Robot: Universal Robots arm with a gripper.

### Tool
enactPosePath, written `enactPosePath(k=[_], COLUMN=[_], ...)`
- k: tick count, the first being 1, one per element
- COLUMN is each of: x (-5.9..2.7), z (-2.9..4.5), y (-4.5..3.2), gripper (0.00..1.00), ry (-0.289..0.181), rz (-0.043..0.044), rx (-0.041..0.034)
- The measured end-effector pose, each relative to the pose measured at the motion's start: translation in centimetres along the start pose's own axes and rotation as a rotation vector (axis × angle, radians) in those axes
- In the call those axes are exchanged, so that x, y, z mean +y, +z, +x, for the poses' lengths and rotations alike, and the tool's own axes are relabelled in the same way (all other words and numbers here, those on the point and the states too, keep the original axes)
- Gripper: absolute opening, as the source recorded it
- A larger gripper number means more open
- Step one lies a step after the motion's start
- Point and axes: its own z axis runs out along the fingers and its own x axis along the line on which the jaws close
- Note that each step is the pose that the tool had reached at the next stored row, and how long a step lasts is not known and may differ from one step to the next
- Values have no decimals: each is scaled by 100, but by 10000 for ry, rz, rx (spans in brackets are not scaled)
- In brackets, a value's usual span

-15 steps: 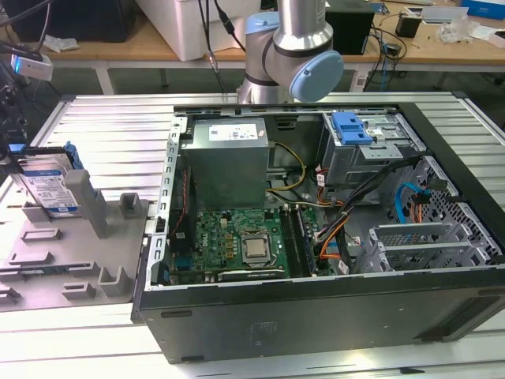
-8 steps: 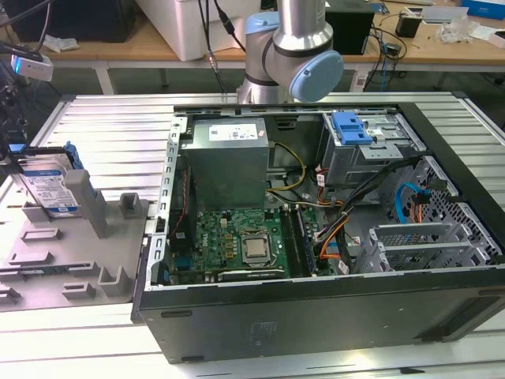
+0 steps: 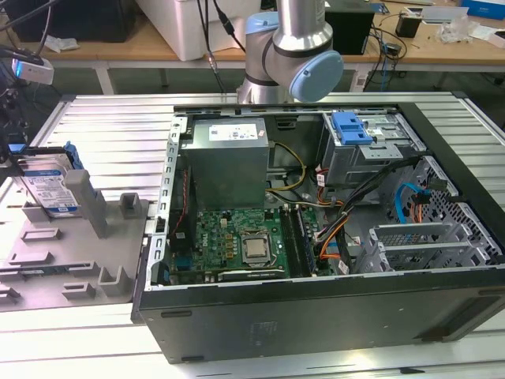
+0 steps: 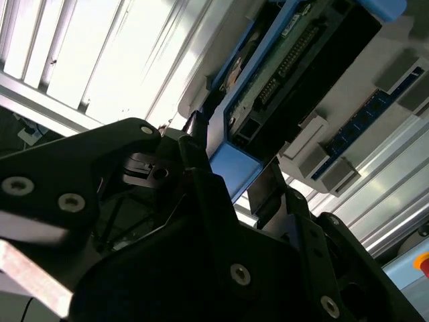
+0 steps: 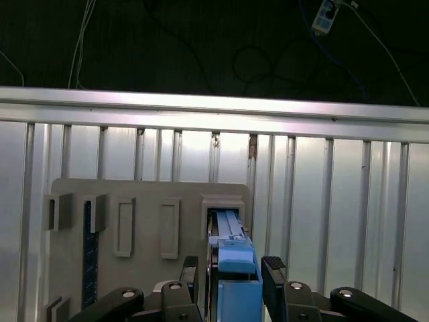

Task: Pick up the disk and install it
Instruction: 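Pick up the disk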

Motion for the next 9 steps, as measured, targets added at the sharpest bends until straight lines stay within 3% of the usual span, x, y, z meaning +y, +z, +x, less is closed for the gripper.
enactPosePath(k=[6, 9], x=[0, 0], z=[5, 5], y=[2, 4], gripper=[50, 41], ry=[0, 0], rz=[-1, 0], rx=[1, 0])
